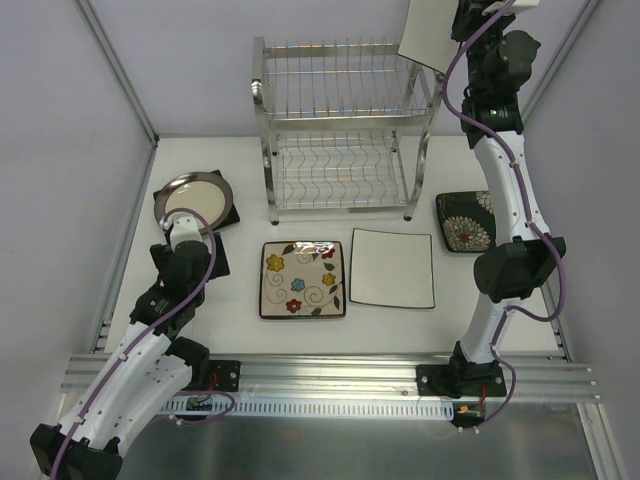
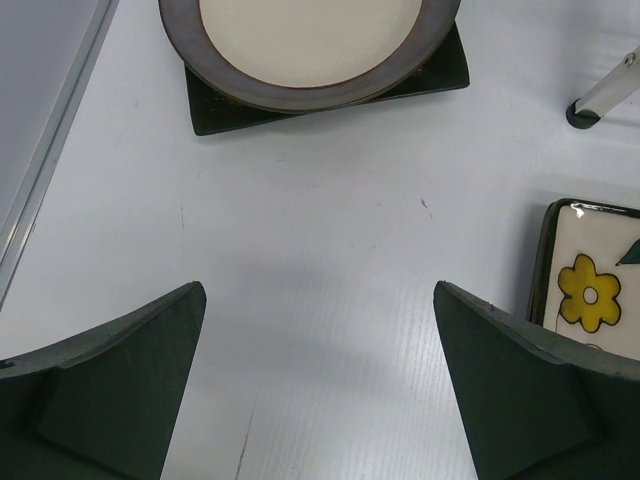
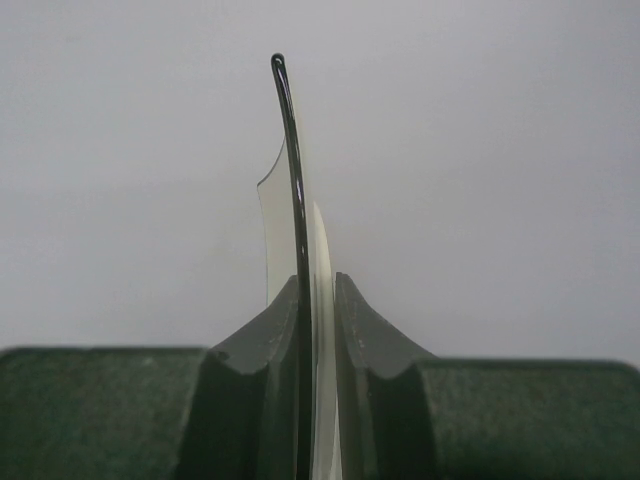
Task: Load the plates into the dish rack
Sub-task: Insert the plate into the dish rack
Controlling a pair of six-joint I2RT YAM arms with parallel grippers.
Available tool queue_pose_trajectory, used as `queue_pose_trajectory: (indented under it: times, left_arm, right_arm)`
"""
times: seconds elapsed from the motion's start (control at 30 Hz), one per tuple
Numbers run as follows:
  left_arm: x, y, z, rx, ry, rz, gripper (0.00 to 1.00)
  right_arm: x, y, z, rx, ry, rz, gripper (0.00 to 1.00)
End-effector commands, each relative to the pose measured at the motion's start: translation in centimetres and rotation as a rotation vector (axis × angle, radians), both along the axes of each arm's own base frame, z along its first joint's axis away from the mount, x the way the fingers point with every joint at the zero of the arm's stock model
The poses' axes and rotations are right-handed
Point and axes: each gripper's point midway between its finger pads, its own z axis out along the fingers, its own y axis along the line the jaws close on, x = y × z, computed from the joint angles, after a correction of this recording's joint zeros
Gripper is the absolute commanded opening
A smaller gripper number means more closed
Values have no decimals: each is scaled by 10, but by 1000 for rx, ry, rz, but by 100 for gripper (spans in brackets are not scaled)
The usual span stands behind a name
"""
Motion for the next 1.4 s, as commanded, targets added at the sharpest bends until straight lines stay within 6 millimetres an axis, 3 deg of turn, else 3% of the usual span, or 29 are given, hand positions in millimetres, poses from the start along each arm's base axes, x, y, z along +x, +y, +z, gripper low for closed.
queue_pose_trajectory:
  times: [0.0,0.43,0.77,1.37]
  left_arm:
    - [4,7,5,27,-30,24,99]
    - [4,7,7,28,-39,24,99]
    - [4,7,7,31,-40,18,99]
    - [5,2,14,14,-68,-12,99]
  right_arm:
    - [-95,-15,126,44,-451,-21,1]
    - [-69,6,101,-36,-402,-37,0]
    - [-57,37,76,-115,-358,-65,0]
    - [-49,63,-3,-87,-67,1,0]
